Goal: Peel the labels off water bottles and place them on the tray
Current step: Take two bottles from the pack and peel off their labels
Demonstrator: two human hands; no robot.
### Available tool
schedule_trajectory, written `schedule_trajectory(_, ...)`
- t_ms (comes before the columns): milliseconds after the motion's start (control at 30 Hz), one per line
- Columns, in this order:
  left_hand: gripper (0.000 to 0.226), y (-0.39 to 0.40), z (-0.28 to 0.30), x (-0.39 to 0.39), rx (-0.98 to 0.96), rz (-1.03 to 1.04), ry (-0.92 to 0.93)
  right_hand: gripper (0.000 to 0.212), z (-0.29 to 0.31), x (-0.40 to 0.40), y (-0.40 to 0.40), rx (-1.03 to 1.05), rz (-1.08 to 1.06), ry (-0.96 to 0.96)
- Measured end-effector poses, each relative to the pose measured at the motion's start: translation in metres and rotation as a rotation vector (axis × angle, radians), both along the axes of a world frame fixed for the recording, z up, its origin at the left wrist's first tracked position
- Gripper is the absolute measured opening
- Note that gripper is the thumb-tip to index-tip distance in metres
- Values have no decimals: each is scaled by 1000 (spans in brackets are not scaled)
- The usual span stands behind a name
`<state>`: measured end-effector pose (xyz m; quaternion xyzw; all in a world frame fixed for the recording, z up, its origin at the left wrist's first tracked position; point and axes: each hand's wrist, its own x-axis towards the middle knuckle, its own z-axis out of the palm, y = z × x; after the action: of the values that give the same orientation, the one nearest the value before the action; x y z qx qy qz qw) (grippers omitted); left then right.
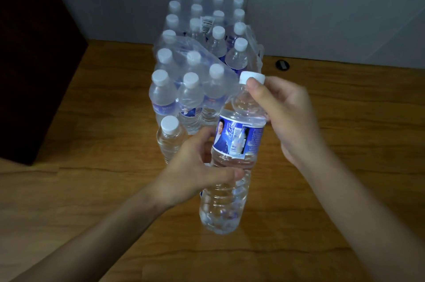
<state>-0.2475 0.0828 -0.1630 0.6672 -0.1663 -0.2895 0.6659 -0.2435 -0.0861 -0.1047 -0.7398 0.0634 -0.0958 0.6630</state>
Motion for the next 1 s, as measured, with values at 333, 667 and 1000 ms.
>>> schedule_trajectory(333,80,1,4,-1,402,420,-285,18,-15,-32,14,-312,-106,-61)
schedule_trajectory(667,76,-3,3,-12,634,524,-512,10,-17,-30,21,-494,-131,-57)
schedule_trajectory(1000,71,-1,2,-9,679,571,-655,4,-14,-31,23,-512,-128,-6)
